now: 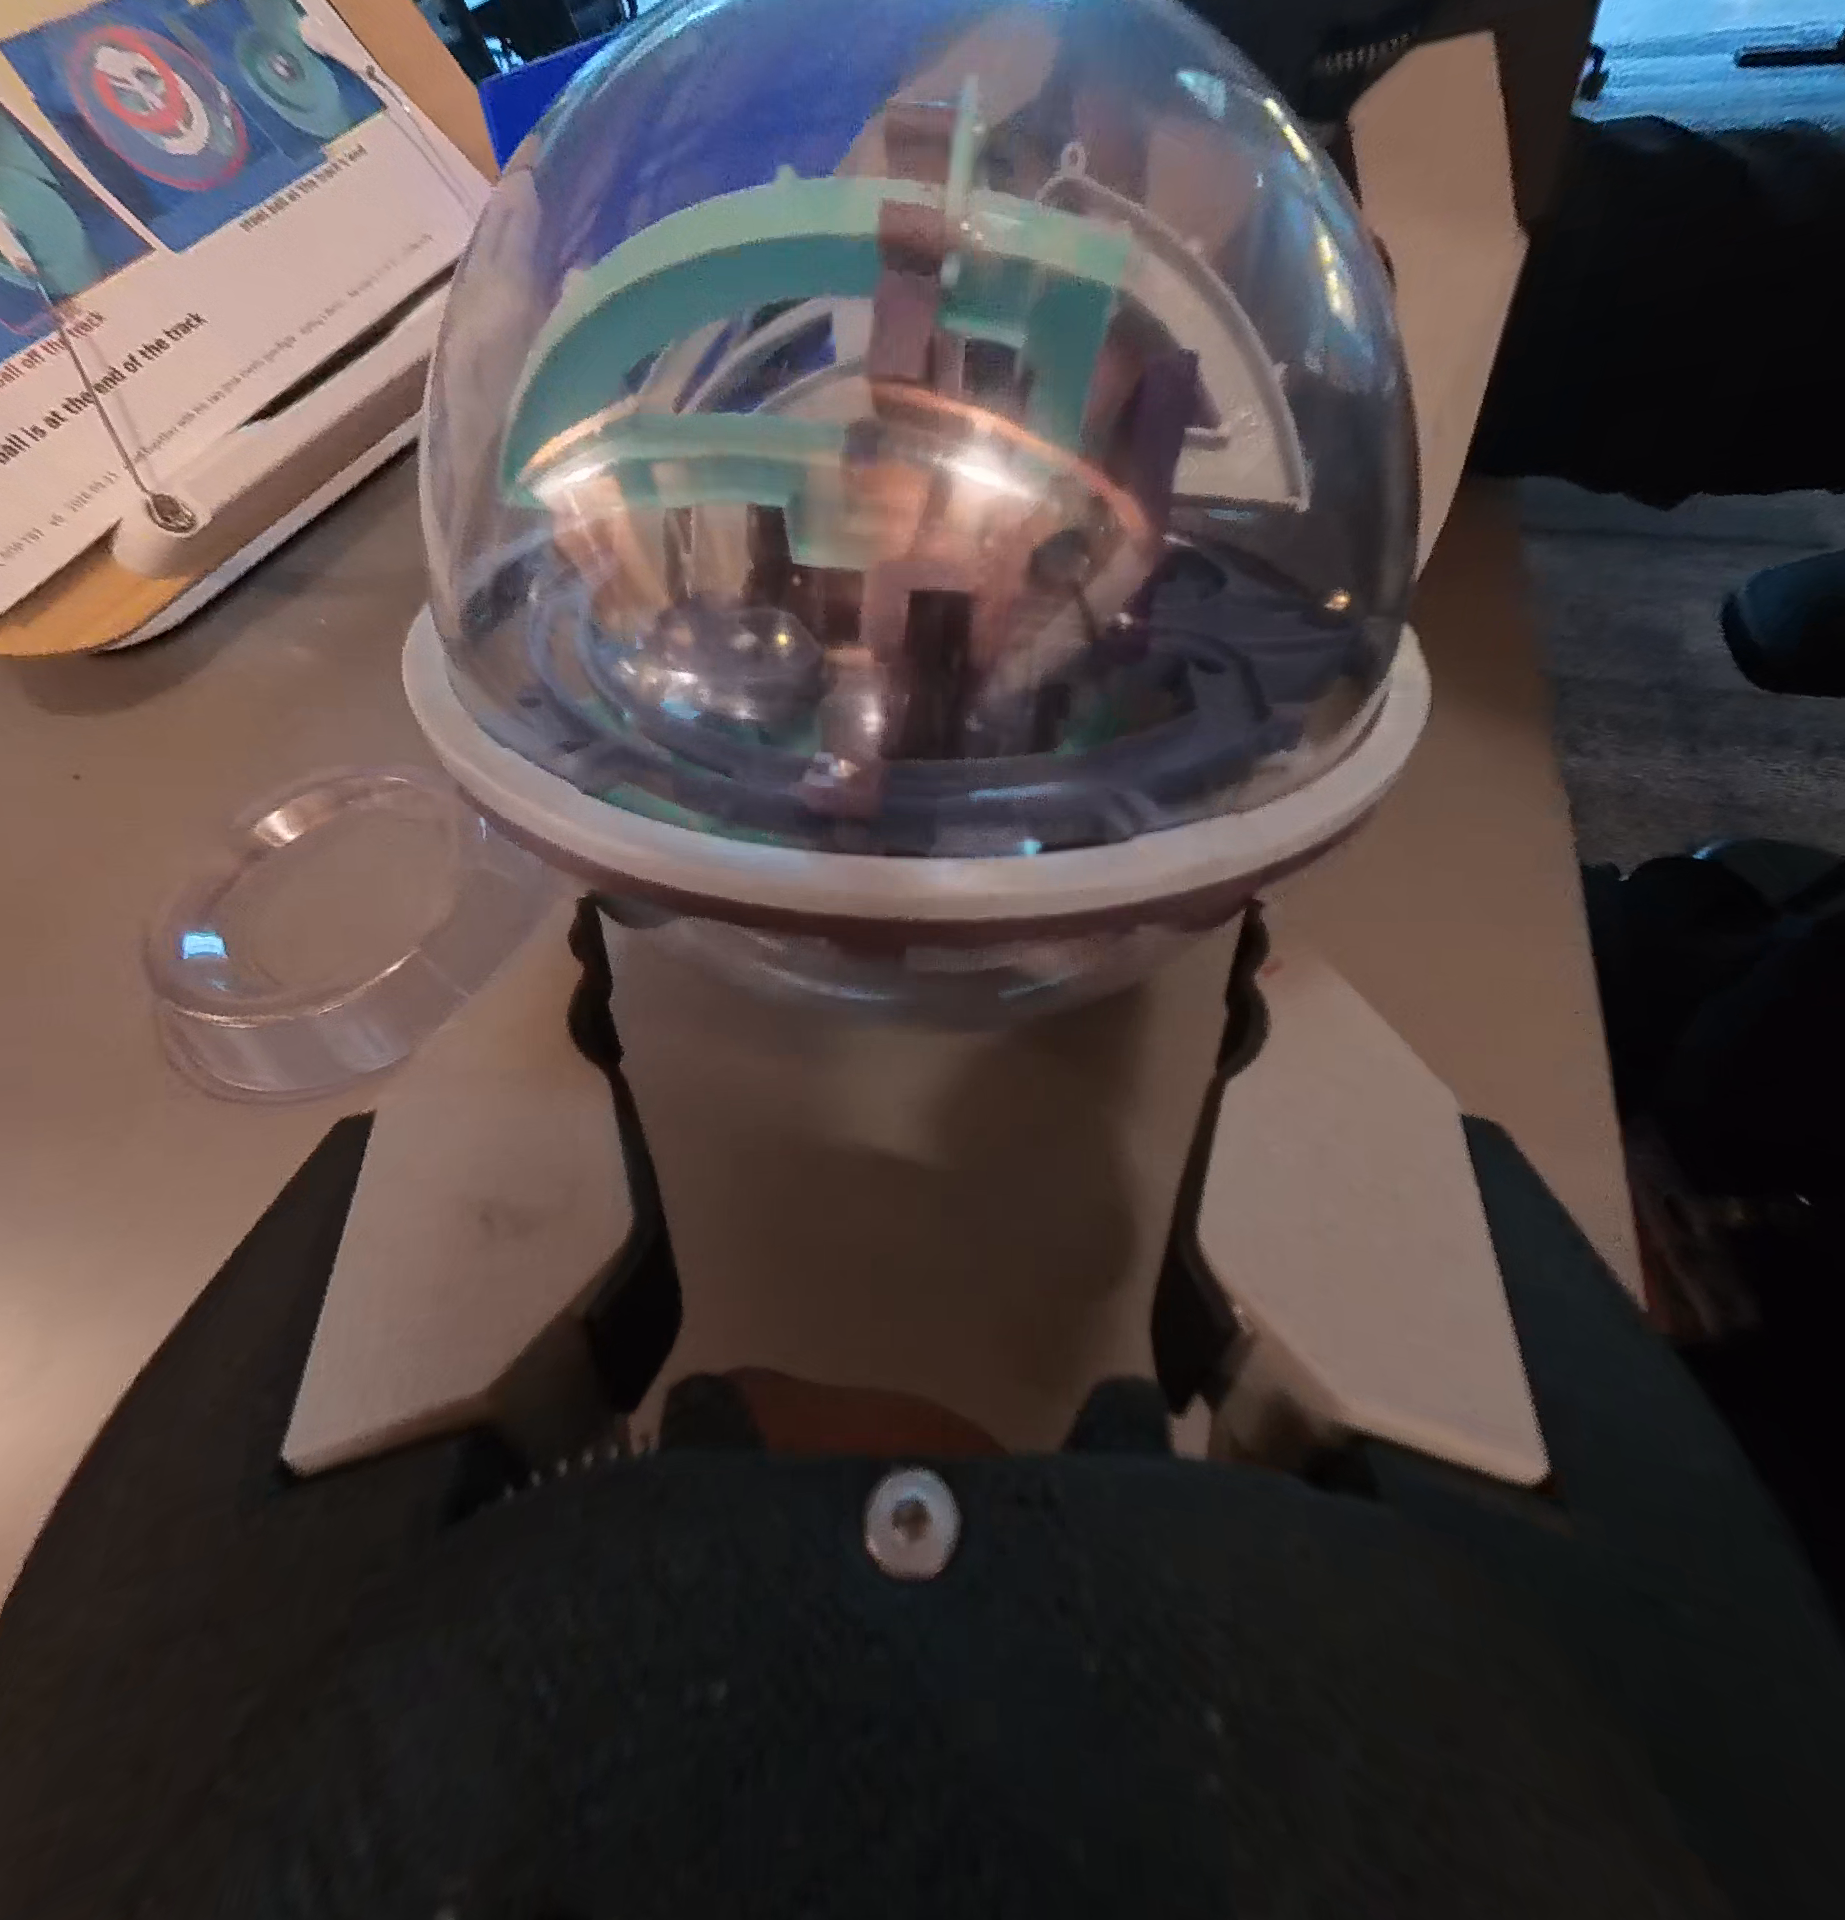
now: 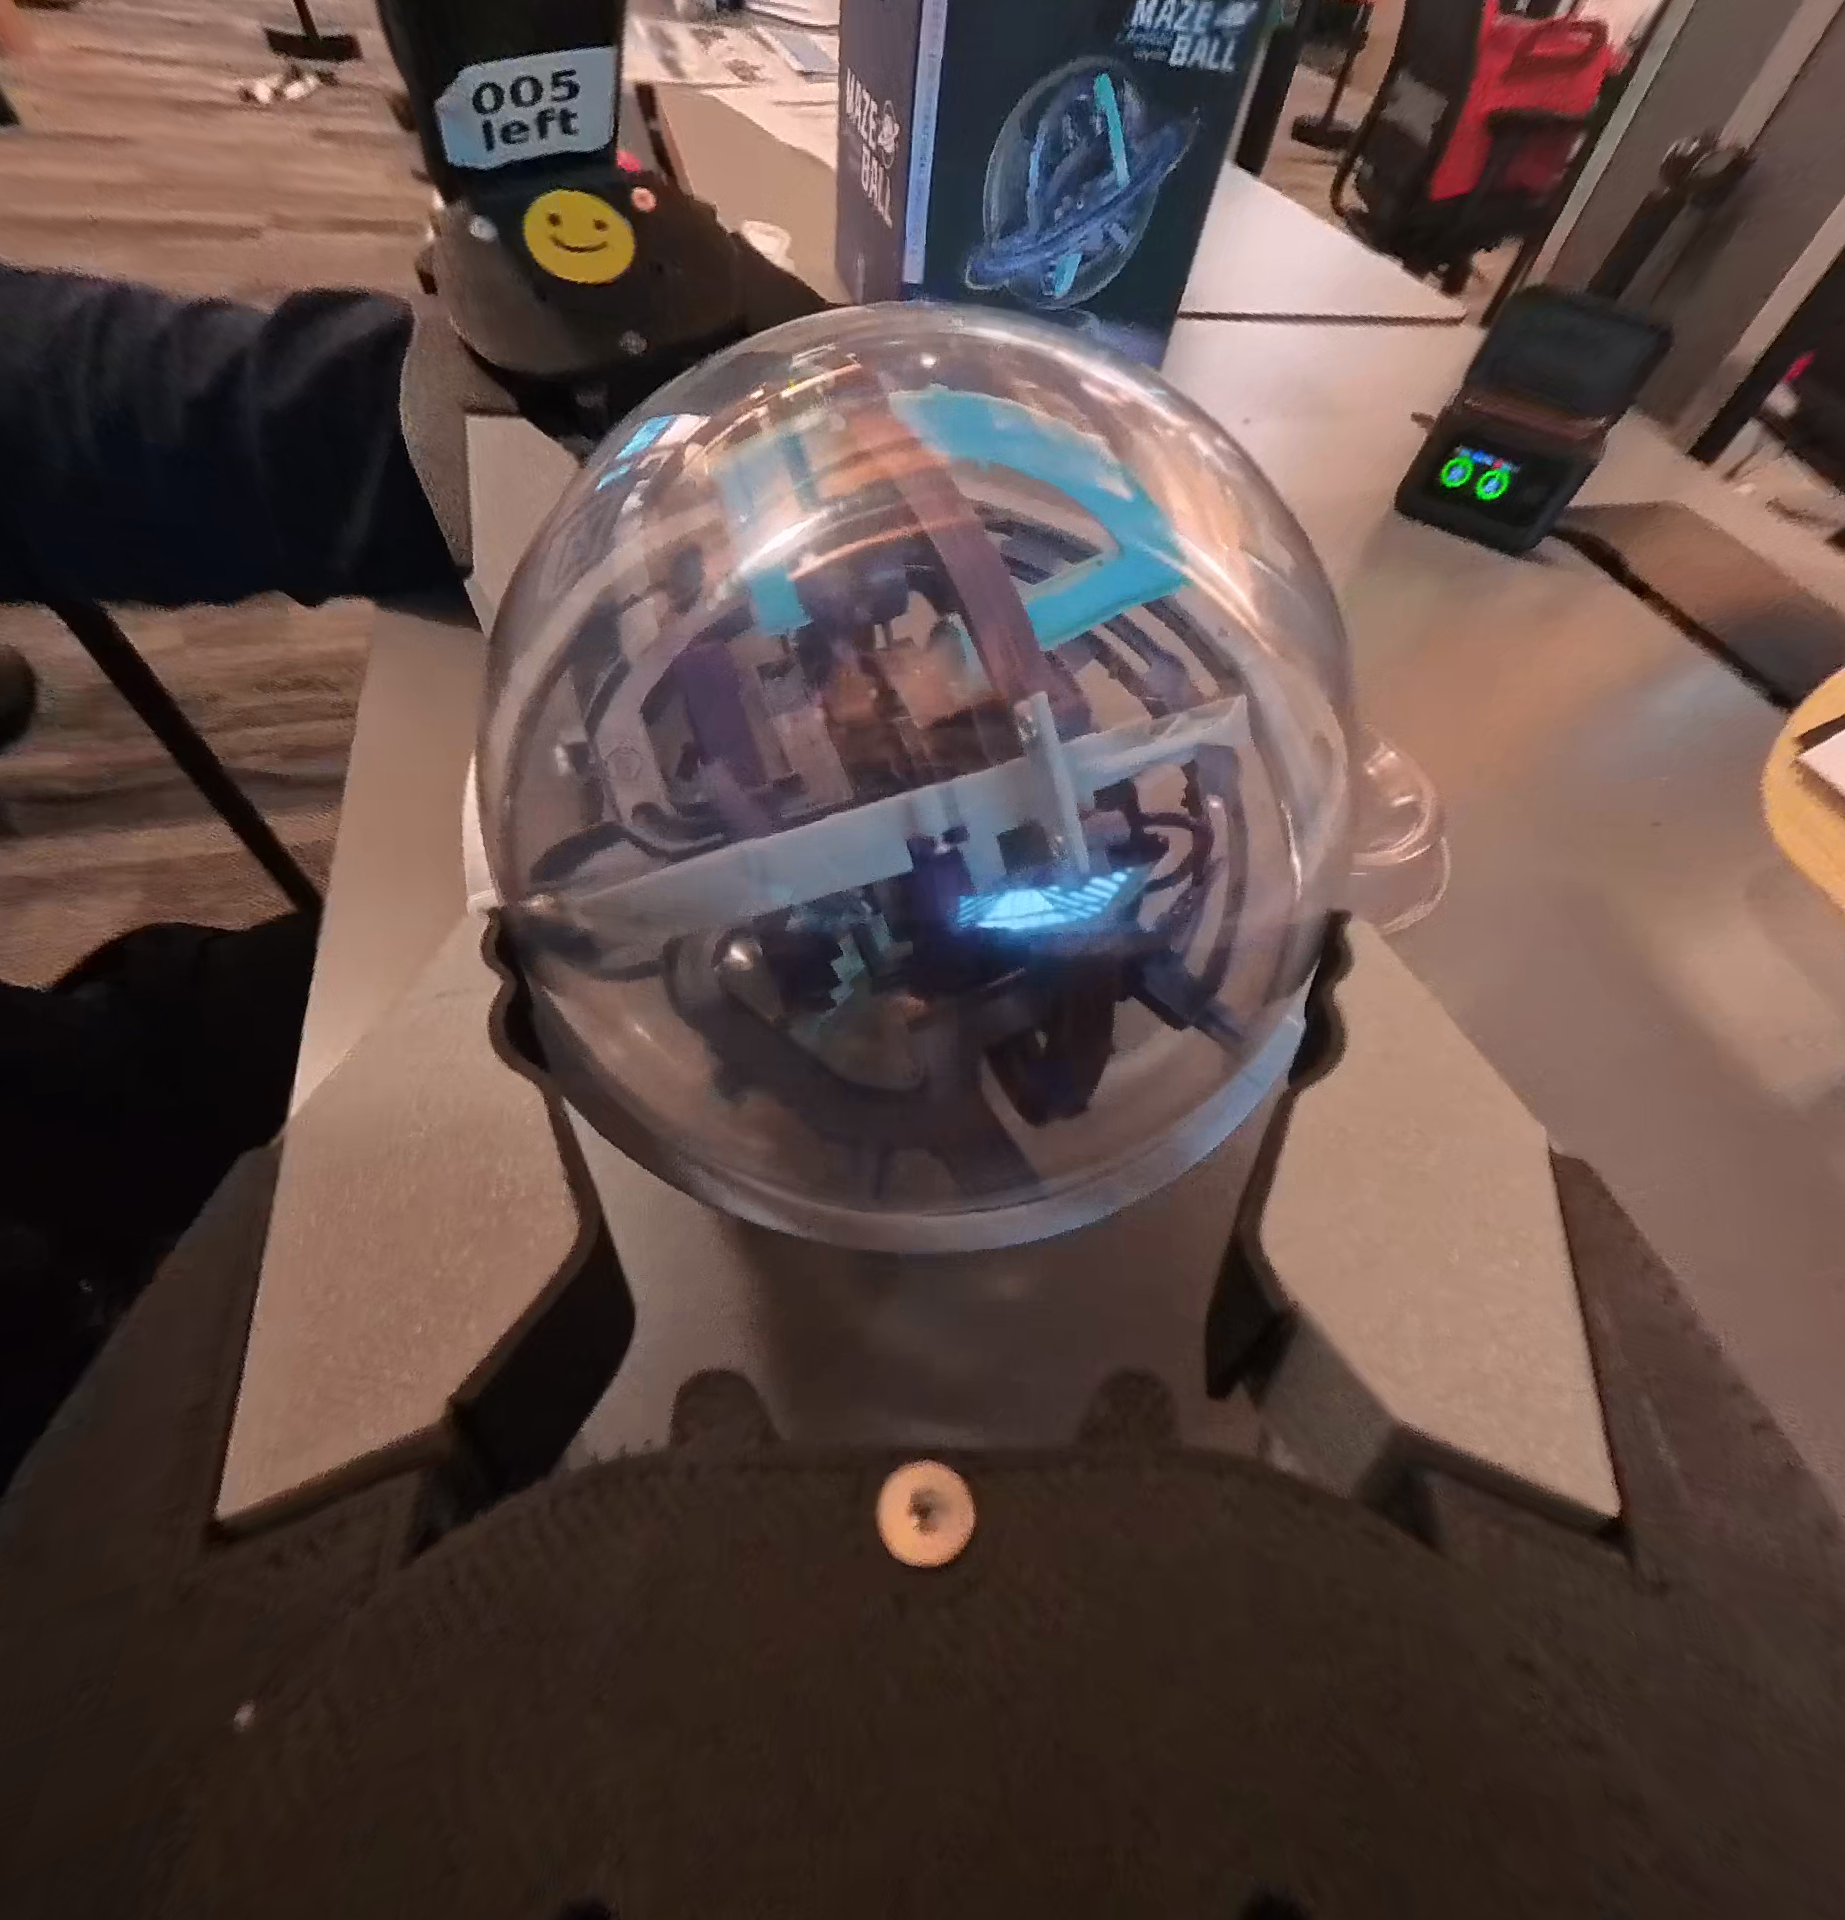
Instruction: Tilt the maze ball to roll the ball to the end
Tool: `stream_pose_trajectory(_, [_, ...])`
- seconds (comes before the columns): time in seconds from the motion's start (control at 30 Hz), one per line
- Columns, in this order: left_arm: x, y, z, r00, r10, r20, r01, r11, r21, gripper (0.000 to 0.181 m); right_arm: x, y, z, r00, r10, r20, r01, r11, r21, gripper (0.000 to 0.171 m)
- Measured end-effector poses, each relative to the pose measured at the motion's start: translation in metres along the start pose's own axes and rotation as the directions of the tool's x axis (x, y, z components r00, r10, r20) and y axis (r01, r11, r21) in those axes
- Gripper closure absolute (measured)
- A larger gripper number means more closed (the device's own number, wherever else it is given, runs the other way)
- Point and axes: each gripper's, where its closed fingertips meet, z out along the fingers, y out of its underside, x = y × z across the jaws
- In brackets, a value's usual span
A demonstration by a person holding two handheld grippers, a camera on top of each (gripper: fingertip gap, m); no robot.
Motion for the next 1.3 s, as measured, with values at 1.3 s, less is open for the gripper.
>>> stream_pose_trajectory(1.3, [-0.005, 0.013, 0.010, 0.998, -0.060, -0.018, 0.058, 0.994, -0.096, 0.065, 0.011, -0.020, 0.000, 0.994, 0.108, 0.025, -0.110, 0.989, 0.095, 0.031])
